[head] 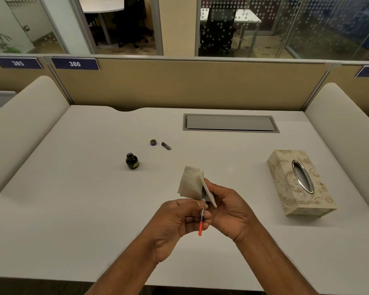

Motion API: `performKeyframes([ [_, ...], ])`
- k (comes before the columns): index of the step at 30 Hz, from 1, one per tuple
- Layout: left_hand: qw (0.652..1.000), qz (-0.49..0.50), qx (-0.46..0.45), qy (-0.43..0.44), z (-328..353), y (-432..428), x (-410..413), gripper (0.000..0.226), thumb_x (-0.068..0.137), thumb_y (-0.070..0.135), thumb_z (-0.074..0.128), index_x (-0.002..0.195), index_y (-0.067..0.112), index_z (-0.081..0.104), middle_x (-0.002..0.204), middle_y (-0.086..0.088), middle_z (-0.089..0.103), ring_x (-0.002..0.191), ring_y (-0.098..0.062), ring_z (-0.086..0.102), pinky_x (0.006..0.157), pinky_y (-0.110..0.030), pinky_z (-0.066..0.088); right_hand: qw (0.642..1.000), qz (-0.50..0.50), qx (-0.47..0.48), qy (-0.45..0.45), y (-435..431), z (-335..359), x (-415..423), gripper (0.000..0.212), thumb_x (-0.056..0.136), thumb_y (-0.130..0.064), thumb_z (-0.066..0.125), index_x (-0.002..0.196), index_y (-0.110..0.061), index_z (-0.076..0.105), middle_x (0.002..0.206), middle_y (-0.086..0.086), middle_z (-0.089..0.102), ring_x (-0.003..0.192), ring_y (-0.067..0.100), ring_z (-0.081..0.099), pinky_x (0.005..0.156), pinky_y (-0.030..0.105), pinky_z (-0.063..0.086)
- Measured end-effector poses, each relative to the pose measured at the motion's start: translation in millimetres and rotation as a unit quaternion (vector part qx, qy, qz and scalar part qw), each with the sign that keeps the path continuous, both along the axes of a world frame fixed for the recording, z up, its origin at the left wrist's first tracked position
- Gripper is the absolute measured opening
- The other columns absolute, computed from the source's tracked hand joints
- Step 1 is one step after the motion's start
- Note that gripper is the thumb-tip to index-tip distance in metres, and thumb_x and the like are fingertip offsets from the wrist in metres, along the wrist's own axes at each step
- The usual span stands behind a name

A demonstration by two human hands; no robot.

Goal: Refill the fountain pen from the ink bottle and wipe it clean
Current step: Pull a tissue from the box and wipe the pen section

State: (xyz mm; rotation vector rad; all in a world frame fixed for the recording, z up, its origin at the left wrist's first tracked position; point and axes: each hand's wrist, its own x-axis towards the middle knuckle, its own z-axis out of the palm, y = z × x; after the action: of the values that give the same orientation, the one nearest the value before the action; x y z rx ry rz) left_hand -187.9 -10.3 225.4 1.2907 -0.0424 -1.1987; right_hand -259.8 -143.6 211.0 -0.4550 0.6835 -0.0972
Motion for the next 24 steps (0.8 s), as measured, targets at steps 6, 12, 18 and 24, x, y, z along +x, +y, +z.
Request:
performKeyframes([
  [6,0.999,-0.026,0.000,-0.034,0.3,1.0,-3.5,0.026,0.092,0.013,0.069,0.105,-0.010,0.073,0.088,-0.023,0.076,0.075,-0.029,0.074,0.071,-0.034,0.062,0.999,-0.020,0.025,-0.003,-10.1,-3.9,0.7,0.048,0.084,-0.014,0.073,0.127,0.003,0.062,0.106,0.017,0.063,0.090,0.028,0.061,0.071,0.039,0.061],
  [12,0.998,-0.027,-0.002,-0.063,1.8,2.6,-2.9,0.024,0.092,0.013,0.069,0.103,-0.008,0.075,0.088,-0.024,0.076,0.076,-0.030,0.075,0.072,-0.034,0.063,0.996,-0.020,0.068,-0.056,-14.3,-4.9,-2.1,0.080,0.069,-0.009,0.087,0.140,0.001,0.052,0.130,0.020,0.057,0.098,0.029,0.061,0.077,0.042,0.061],
  [18,0.998,-0.017,-0.008,-0.066,0.7,4.6,-1.1,0.021,0.090,0.014,0.071,0.098,-0.004,0.077,0.086,-0.022,0.076,0.076,-0.030,0.074,0.073,-0.034,0.062,0.995,-0.007,0.077,-0.055,-13.5,-4.3,-3.7,0.056,0.088,-0.028,0.071,0.136,-0.001,0.058,0.116,0.020,0.068,0.080,0.033,0.069,0.070,0.042,0.063],
  [24,0.997,-0.012,-0.004,-0.070,-1.1,7.8,-1.2,0.019,0.090,0.017,0.072,0.096,0.000,0.078,0.087,-0.022,0.077,0.078,-0.032,0.075,0.073,-0.035,0.062,0.988,-0.020,0.129,-0.086,-14.3,-2.6,-8.9,0.069,0.098,-0.053,0.047,0.137,0.003,0.054,0.140,0.026,0.057,0.112,0.042,0.067,0.095,0.050,0.057],
])
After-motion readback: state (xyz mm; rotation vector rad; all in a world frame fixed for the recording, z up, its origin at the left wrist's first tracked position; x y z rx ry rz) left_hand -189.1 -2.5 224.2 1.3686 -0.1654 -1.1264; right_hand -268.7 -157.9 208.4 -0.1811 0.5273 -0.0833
